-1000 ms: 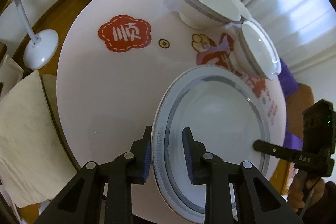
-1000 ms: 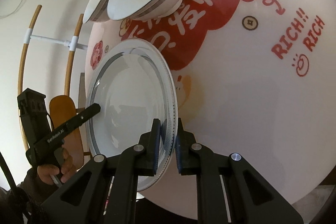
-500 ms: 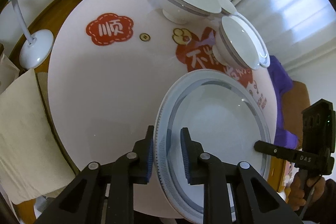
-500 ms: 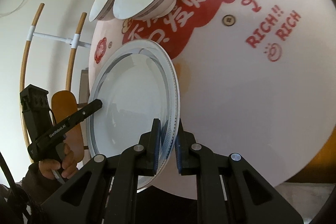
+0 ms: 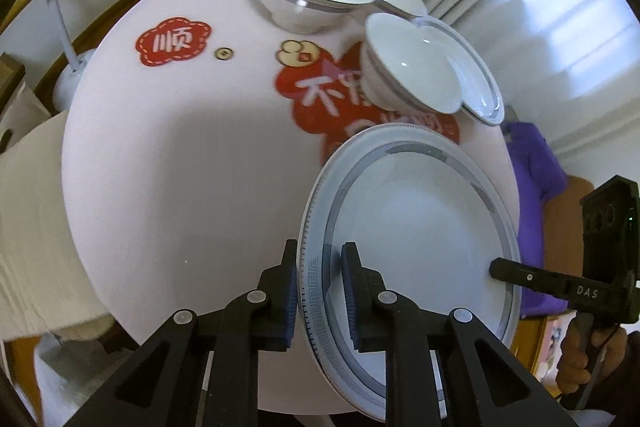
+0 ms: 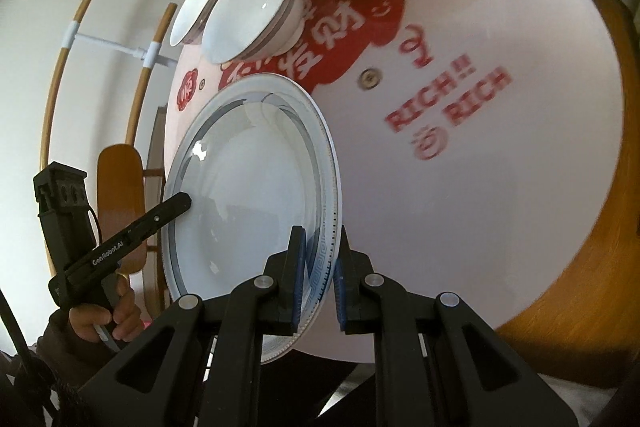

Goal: Organize plates and bowls
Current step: 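Lift the plate with both grippers and carry it toward the plate stack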

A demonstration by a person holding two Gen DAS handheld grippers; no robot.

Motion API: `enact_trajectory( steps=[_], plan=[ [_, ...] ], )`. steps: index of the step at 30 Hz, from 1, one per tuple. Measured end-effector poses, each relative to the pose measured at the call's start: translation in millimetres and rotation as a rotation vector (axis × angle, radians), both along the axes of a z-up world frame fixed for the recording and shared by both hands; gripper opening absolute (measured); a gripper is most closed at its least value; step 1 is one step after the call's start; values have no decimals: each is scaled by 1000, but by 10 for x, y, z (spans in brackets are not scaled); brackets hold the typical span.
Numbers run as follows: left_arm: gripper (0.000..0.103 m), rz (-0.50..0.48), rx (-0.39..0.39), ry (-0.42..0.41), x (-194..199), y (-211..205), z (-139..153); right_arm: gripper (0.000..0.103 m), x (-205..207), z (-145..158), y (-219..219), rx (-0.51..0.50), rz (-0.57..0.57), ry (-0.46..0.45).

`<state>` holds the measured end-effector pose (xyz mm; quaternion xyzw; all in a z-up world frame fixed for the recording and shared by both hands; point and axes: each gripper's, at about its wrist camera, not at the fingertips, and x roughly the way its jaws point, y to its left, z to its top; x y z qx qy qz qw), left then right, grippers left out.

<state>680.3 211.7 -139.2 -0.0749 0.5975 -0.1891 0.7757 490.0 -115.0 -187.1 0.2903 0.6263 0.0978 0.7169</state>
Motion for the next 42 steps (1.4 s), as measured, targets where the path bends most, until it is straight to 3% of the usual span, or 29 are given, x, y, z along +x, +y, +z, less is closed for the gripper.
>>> enact_trajectory(
  steps=[8, 14, 31, 42],
  plan=[
    [14, 97, -18, -24, -272, -541, 72, 13, 64, 80, -525, -14, 94, -5],
    [14, 88, -1, -26, -374, -738, 106, 13, 105, 70, -689, -8, 107, 1],
    [14, -13, -19, -39, -91, -931, 78, 14, -16, 172, -699, -40, 58, -21],
    [14, 67, -14, -50, 110, -1409, 62, 14, 362, 145, -986, -42, 158, -34]
  ],
)
